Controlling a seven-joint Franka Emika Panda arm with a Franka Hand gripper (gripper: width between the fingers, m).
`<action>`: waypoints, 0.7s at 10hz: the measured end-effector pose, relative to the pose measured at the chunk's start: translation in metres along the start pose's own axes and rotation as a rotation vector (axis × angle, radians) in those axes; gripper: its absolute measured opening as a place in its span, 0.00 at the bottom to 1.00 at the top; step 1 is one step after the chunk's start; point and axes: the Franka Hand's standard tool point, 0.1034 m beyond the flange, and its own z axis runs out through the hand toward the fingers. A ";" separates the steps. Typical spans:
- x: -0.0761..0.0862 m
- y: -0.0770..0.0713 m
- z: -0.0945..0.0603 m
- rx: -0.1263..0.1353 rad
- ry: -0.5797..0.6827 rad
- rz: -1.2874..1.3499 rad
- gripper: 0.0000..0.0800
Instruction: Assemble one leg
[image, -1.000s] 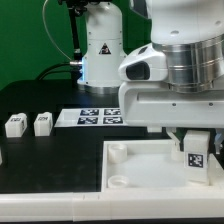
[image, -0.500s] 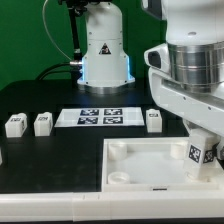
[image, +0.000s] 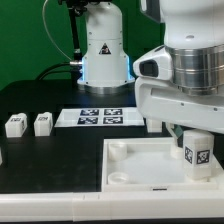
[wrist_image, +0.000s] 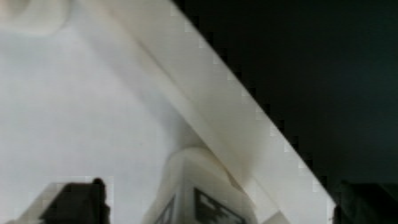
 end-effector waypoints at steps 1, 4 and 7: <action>0.003 0.005 -0.001 -0.016 -0.001 -0.207 0.81; 0.007 0.002 -0.008 -0.075 0.040 -0.599 0.81; 0.009 0.001 -0.015 -0.094 0.062 -0.798 0.81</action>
Offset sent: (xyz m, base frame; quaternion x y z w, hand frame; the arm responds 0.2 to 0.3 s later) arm 0.0004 0.0034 0.0144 -0.0813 0.0539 -0.2929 0.9512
